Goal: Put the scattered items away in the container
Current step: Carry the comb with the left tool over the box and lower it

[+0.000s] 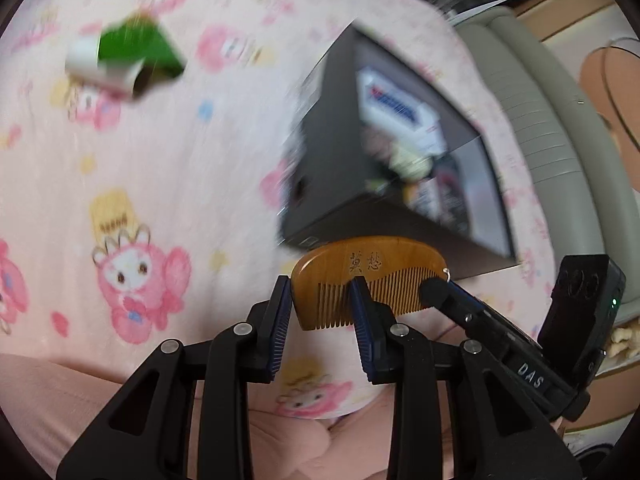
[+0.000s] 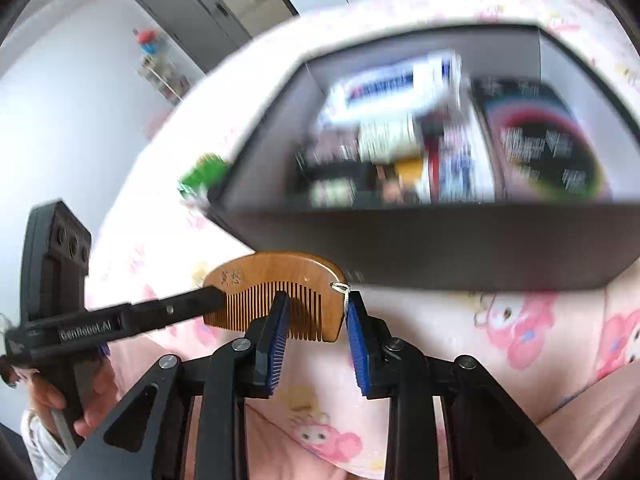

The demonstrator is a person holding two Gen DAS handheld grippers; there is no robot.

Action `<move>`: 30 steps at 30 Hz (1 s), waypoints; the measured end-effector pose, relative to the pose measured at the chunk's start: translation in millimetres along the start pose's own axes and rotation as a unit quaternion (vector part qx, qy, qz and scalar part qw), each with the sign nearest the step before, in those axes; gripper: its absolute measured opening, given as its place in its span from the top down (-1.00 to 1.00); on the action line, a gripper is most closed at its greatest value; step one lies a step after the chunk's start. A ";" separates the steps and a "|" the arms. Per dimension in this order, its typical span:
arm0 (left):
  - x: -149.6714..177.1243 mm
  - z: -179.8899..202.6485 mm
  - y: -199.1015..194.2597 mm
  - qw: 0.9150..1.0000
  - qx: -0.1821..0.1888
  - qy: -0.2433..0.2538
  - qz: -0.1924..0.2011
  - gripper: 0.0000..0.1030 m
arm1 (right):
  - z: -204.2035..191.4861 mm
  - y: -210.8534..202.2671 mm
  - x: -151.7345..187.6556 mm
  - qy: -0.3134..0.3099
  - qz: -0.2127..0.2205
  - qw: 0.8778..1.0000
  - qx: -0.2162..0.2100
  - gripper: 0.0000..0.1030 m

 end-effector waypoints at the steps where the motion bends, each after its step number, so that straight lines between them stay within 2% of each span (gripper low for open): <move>1: -11.5 6.0 -10.8 1.000 0.001 0.007 0.010 0.43 | -0.9 -12.8 -8.7 -0.003 0.010 1.000 -0.005 0.53; 4: -50.1 35.3 -33.7 0.999 0.013 0.029 0.038 0.43 | -5.8 -47.3 -36.5 -0.014 0.045 0.999 -0.017 0.53; 5: -70.6 53.4 -25.7 0.998 0.016 0.037 0.044 0.43 | -13.6 -46.2 -39.0 -0.018 0.058 0.998 -0.019 0.53; 7: -100.4 65.4 -12.0 0.998 0.023 0.049 0.045 0.43 | -6.5 -68.9 -64.0 -0.023 0.084 0.996 -0.018 0.53; 10: -126.4 83.1 14.8 0.996 0.028 0.067 0.042 0.43 | 0.5 -76.2 -87.7 -0.012 0.112 0.994 -0.008 0.53; 12: -137.5 94.9 38.7 0.996 0.030 0.075 0.033 0.43 | 20.4 -82.0 -102.7 0.001 0.124 0.992 0.000 0.53; 17: -136.1 102.3 90.3 0.997 0.022 0.080 -0.012 0.42 | 70.6 -66.9 -109.9 0.050 0.118 0.992 0.013 0.53; 21: -124.1 94.4 115.9 0.996 0.007 0.078 -0.051 0.42 | 97.3 -43.3 -100.3 0.075 0.085 0.993 0.028 0.53; 24: -118.9 91.1 123.8 0.995 -0.002 0.074 -0.066 0.40 | 94.7 -28.8 -91.4 0.067 0.071 0.994 0.048 0.52; 30: -114.0 94.9 127.0 0.993 -0.019 0.085 -0.083 0.41 | 77.5 -21.1 -80.0 0.025 0.072 0.990 0.122 0.48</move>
Point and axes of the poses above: each gripper's, at about its wrist camera, not at the fingertips, and y roughly the way its jaws point, z to its right, x to its underside, the point moved 5 cm from there along y, roughly the way its jaws point, and after that the axes turned 11 degrees about y, right-handed, at the moved point
